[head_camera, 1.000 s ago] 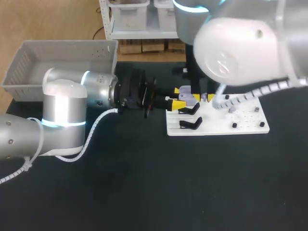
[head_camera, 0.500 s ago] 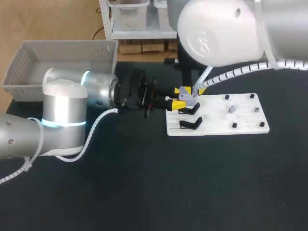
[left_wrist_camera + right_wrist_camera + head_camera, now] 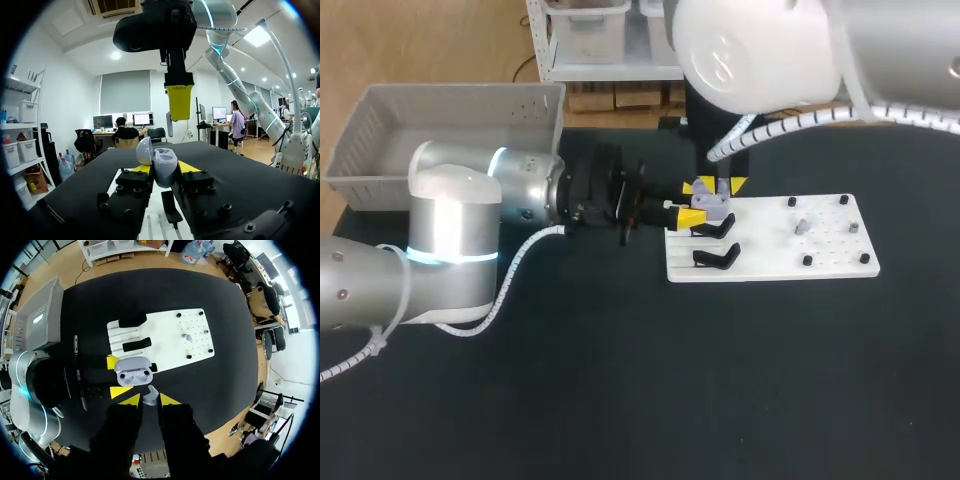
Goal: Pick up each earbud case from the left stands, insert the matching earbuds, close the lid, and place the case in the box.
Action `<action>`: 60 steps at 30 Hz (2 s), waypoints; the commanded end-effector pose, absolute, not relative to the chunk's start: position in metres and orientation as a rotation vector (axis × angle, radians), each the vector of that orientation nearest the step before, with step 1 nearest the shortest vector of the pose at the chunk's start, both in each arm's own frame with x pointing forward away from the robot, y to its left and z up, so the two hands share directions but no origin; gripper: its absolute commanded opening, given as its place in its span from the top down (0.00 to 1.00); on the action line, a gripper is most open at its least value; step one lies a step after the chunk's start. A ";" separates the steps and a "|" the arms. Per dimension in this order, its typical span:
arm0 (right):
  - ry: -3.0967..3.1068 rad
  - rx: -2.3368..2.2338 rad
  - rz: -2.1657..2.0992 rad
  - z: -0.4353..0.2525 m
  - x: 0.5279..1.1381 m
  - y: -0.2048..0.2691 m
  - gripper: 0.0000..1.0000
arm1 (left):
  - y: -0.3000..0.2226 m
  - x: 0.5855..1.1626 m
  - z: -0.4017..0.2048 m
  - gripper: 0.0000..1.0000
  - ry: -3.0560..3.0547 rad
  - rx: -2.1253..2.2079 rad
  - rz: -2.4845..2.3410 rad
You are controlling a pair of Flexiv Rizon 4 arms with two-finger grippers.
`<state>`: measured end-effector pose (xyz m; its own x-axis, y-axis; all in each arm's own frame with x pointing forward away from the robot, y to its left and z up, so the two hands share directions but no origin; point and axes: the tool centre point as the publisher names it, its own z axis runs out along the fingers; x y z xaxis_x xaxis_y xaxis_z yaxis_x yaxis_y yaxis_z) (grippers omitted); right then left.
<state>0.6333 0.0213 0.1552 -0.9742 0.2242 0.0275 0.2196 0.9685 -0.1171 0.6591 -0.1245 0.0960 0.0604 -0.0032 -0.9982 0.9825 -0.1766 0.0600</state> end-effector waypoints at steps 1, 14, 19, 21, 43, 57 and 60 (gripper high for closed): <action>-3.049 -0.349 0.194 0.154 0.641 0.028 1.00 | -0.125 0.657 0.096 1.00 1.077 1.365 -1.285; -3.016 -0.372 0.207 0.149 0.644 0.028 1.00 | -0.125 0.657 0.096 1.00 1.077 1.365 -1.285; -3.013 -0.382 0.211 0.148 0.644 0.027 1.00 | -0.125 0.657 0.096 1.00 1.077 1.365 -1.285; -3.012 -0.385 0.211 0.147 0.644 0.026 1.00 | -0.125 0.657 0.096 1.00 1.077 1.365 -1.285; -3.002 -0.393 0.206 0.136 0.645 0.024 1.00 | -0.125 0.657 0.096 1.00 1.077 1.365 -1.285; -3.009 -0.388 0.202 0.129 0.647 0.023 1.00 | -0.125 0.657 0.096 1.00 1.077 1.365 -1.285; -3.018 -0.390 0.194 0.132 0.646 0.024 1.00 | -0.125 0.657 0.096 1.00 1.077 1.365 -1.285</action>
